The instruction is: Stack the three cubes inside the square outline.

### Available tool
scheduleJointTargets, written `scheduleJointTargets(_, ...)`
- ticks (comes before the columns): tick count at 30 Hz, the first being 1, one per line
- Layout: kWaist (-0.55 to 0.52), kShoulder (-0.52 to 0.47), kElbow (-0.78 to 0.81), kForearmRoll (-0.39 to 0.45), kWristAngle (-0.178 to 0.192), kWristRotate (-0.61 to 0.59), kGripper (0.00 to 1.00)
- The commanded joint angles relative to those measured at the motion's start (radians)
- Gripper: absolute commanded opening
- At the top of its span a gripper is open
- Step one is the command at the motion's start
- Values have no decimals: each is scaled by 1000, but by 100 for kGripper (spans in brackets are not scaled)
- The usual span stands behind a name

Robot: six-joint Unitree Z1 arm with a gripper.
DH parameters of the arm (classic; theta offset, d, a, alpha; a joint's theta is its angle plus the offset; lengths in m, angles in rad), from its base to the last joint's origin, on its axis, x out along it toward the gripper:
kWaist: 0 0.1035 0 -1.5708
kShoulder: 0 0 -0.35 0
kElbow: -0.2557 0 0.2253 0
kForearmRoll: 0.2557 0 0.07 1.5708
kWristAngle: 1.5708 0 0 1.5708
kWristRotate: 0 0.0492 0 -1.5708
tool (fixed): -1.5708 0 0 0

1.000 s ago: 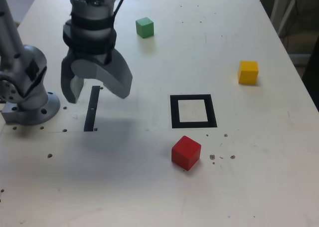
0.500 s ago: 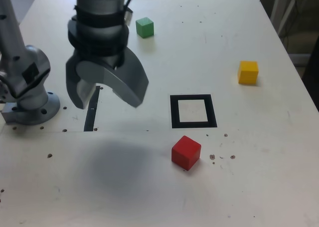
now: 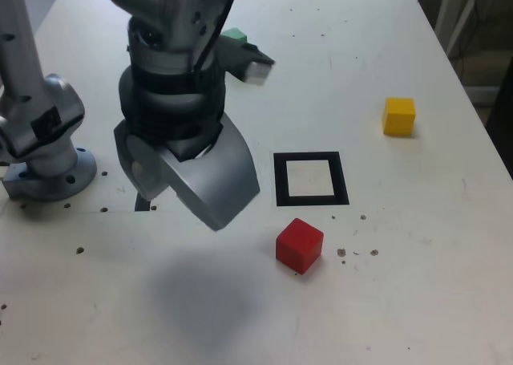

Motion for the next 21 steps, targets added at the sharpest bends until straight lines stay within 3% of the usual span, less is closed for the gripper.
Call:
scheduleJointTargets(1,2,6,-14,-10,9,122,100)
scheduleJointTargets(9,2,90,-145,-15,27,238,100)
scheduleJointTargets(15,2,181,-242,2,30,249,99)
scheduleJointTargets(21,40,264,-315,63,59,220,99)
